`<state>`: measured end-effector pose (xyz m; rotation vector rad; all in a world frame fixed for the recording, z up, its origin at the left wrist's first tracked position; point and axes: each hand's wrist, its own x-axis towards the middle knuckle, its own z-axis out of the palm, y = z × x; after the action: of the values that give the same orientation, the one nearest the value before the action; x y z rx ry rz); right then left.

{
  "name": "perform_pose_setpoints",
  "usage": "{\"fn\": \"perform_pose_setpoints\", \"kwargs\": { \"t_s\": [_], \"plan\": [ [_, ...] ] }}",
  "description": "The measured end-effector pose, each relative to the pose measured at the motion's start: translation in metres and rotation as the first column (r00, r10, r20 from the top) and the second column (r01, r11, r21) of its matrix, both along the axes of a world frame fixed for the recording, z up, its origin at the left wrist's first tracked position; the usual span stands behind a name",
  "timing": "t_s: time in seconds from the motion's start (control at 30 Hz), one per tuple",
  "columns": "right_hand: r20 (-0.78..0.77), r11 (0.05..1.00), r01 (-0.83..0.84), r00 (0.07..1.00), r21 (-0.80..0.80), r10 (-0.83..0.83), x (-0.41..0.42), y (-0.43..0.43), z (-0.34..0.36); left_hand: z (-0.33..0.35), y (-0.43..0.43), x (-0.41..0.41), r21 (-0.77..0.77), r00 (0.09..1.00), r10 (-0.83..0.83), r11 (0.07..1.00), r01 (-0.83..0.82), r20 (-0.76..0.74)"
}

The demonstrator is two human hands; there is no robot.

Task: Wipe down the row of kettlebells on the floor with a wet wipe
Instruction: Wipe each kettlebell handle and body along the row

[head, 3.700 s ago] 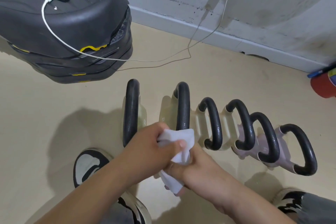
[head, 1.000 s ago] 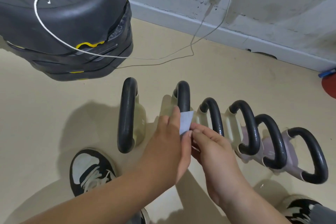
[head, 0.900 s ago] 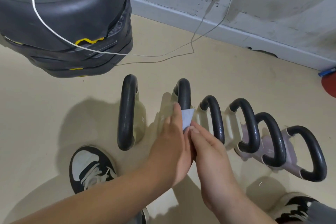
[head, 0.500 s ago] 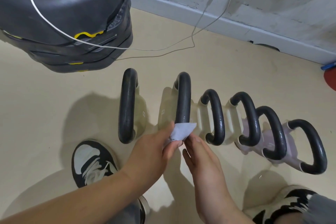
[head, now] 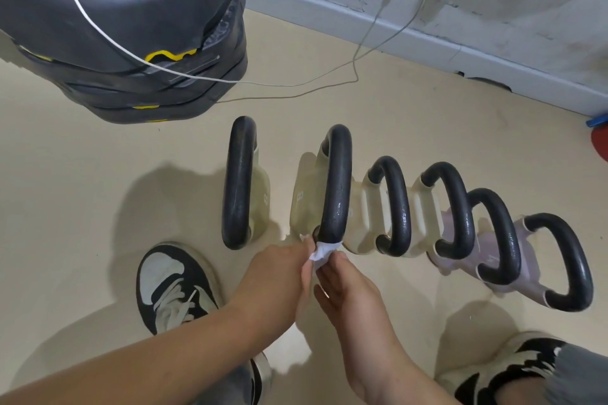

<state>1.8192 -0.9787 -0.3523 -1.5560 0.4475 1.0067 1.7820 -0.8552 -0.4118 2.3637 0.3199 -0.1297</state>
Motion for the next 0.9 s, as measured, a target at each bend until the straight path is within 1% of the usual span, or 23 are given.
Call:
{"fn": "perform_pose_setpoints", "kwargs": {
  "t_s": [0.1, 0.17, 0.23, 0.3, 0.37, 0.43, 0.5, 0.57, 0.63, 0.7, 0.73, 0.8, 0.83, 0.87, 0.9],
  "plan": [
    [-0.045, 0.996, -0.087, 0.995, -0.010, 0.086, 0.004, -0.001, 0.001, 0.004, -0.001, 0.002, -0.053, 0.999, 0.016, 0.998, -0.018, -0.037],
    [-0.063, 0.987, -0.149, 0.987, -0.063, 0.145, 0.005, -0.003, 0.000, 0.004, -0.002, 0.001, -0.085, 0.993, 0.052, 0.994, -0.062, -0.107],
    [-0.082, 0.969, -0.212, 0.976, -0.128, 0.203, 0.006, -0.007, 0.000, 0.004, -0.002, -0.002, -0.121, 0.975, 0.052, 0.990, -0.080, -0.216],
    [-0.065, 0.940, -0.264, 0.965, -0.217, 0.256, 0.009, -0.014, 0.004, 0.010, 0.002, -0.004, -0.179, 0.967, 0.077, 0.976, -0.123, -0.245],
    [0.010, 0.931, -0.219, 0.973, -0.294, 0.232, 0.017, -0.022, 0.009, 0.022, 0.009, -0.001, -0.200, 0.962, 0.153, 0.959, -0.199, -0.225],
    [0.101, 0.946, -0.124, 0.982, -0.298, 0.160, 0.025, -0.023, 0.017, 0.041, 0.017, 0.005, -0.224, 0.951, 0.256, 0.930, -0.292, -0.173],
    [0.163, 0.961, -0.055, 0.981, -0.269, 0.102, 0.030, -0.019, 0.023, 0.063, 0.021, 0.014, -0.239, 0.933, 0.354, 0.902, -0.360, -0.068],
    [0.208, 0.973, -0.013, 0.976, -0.233, 0.063, 0.033, -0.014, 0.027, 0.081, 0.023, 0.028, -0.196, 0.926, 0.371, 0.914, -0.354, 0.060],
    [0.240, 0.979, 0.017, 0.970, -0.203, 0.033, 0.036, -0.012, 0.031, 0.090, 0.024, 0.045, -0.123, 0.935, 0.334, 0.940, -0.320, 0.117],
    [0.266, 0.982, 0.051, 0.964, -0.183, 0.000, 0.038, -0.011, 0.034, 0.094, 0.026, 0.064, -0.093, 0.947, 0.285, 0.957, -0.274, 0.145],
    [0.276, 0.982, 0.066, 0.961, -0.177, -0.015, 0.039, -0.011, 0.035, 0.095, 0.029, 0.075, -0.116, 0.942, 0.270, 0.961, -0.251, 0.201],
    [0.294, 0.981, 0.102, 0.955, -0.162, -0.050, 0.042, -0.012, 0.035, 0.095, 0.033, 0.099, -0.226, 0.920, 0.246, 0.957, -0.181, 0.306],
    [0.299, 0.981, 0.122, 0.951, -0.152, -0.072, 0.044, -0.012, 0.035, 0.091, 0.034, 0.112, -0.223, 0.937, 0.179, 0.968, -0.113, 0.300],
    [0.302, 0.980, 0.144, 0.948, -0.138, -0.097, 0.045, -0.012, 0.035, 0.083, 0.035, 0.123, -0.143, 0.965, 0.056, 0.990, -0.020, 0.256],
    [0.302, 0.979, 0.167, 0.945, -0.120, -0.124, 0.047, -0.012, 0.036, 0.072, 0.035, 0.132, -0.048, 0.981, -0.078, 0.995, 0.088, 0.179]
  ]
}}
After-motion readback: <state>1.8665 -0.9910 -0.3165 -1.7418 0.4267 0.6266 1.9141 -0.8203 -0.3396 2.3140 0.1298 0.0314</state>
